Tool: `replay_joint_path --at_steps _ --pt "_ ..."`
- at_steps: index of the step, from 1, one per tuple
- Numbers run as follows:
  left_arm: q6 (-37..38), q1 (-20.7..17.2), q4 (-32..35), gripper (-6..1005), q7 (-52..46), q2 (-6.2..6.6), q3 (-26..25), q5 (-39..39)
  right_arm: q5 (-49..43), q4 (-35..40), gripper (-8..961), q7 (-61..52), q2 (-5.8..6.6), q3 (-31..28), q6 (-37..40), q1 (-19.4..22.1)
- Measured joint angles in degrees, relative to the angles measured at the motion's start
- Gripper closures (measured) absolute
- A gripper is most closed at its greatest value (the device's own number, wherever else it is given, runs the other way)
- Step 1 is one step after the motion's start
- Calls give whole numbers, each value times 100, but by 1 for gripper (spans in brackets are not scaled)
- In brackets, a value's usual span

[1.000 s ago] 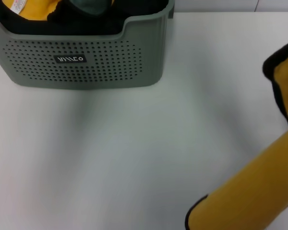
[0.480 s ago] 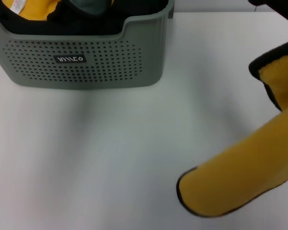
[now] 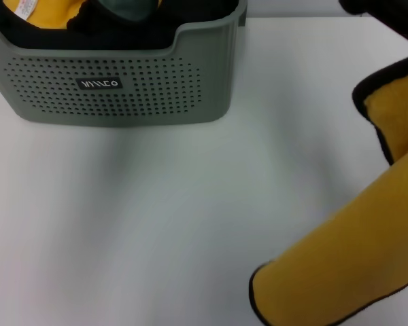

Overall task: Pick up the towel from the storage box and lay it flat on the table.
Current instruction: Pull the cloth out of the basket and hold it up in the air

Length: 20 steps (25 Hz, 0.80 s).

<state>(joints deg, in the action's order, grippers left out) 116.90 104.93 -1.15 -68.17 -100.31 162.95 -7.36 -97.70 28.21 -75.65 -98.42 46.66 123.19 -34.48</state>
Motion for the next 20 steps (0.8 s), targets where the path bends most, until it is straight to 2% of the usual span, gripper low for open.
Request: replay_joint_path --at_steps 6,11,16,20 --pt "11 -44 70 957 329 2 0 -411 -19 4 70 227 7 491 4 -24" --pt "3 -7 29 957 479 -77 0 -707 -24 55 70 310 160 638 6 -85" --pt "0 3 9 958 560 -96 0 -489 -24 51 70 281 280 602 -21 -151" --pt "-1 3 -212 958 577 -95 -7 -80 -23 25 70 285 285 567 -41 -139"
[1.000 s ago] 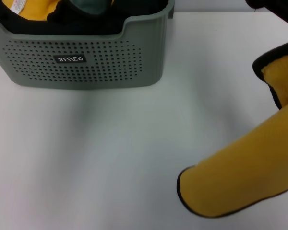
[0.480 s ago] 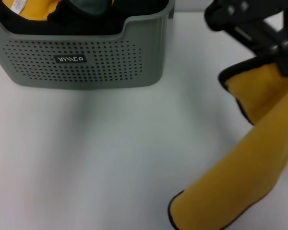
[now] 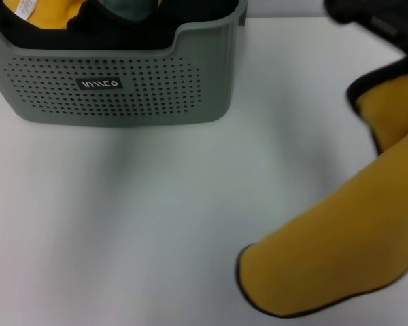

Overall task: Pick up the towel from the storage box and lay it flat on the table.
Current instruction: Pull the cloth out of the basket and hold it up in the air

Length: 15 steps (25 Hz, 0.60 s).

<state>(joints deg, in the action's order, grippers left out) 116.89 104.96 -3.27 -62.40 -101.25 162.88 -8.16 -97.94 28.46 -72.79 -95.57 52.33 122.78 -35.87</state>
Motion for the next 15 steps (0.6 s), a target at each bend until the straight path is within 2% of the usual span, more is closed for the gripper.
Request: replay_joint_path --at_steps 3,9,15 --pt "3 -29 -72 958 77 33 -1 279 -10 -7 70 33 -28 -164 -34 118" --pt "17 -152 80 958 468 266 6 813 -34 -9 70 50 -14 -477 51 332" --pt "26 -185 392 958 682 333 7 792 -5 5 70 53 28 -445 62 288"
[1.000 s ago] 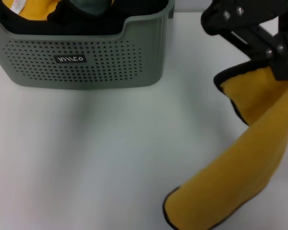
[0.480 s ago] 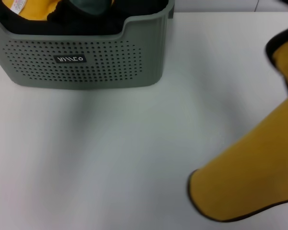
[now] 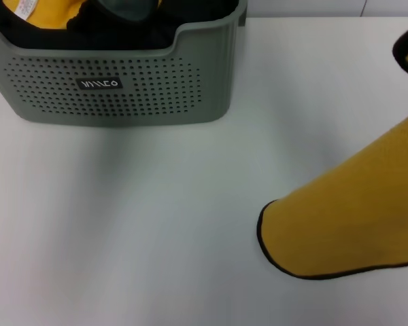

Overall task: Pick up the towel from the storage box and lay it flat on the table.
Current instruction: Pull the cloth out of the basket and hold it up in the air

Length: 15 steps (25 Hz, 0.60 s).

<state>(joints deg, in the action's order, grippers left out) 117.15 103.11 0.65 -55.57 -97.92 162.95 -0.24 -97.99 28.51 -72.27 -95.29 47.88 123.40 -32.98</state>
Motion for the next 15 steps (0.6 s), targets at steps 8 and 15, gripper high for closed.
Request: replay_joint_path --at_steps 8,15 --pt "-19 -156 -26 958 240 -50 -6 191 323 62 70 121 9 439 44 -212" --pt "-18 -269 -79 957 300 -19 -9 270 1067 305 102 188 -58 1254 41 -239"
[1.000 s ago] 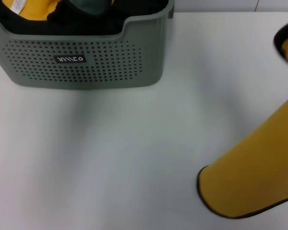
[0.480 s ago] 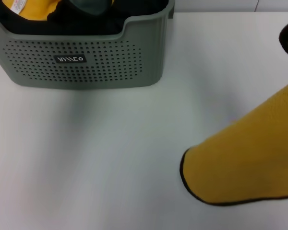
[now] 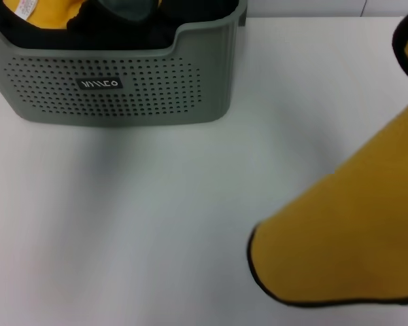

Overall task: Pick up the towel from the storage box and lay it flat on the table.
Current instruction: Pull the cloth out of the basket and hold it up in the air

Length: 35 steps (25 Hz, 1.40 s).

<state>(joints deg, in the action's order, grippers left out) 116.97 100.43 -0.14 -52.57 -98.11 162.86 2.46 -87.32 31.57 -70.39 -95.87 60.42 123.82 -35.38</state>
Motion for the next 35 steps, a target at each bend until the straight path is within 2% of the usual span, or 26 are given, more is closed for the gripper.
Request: replay_joint_path --at_steps 4,9,20,25,33,35 --pt "1 -15 -15 957 1 4 0 -16 58 14 167 0 -6 37 0 -1" --pt "2 -39 -48 957 2 15 4 -26 116 17 370 -17 -34 45 0 32" --pt "-2 -151 -232 958 -36 -38 9 -27 279 19 448 -192 -30 31 -4 153" --pt "-7 -179 -232 957 -55 -41 9 -17 290 -10 574 -221 -40 -7 -9 193" --pt "-8 -242 -331 958 -44 -58 3 65 207 11 926 -238 -72 128 -16 218" --pt "-8 -269 -400 958 -42 -92 5 90 218 15 929 -238 -94 173 -18 200"
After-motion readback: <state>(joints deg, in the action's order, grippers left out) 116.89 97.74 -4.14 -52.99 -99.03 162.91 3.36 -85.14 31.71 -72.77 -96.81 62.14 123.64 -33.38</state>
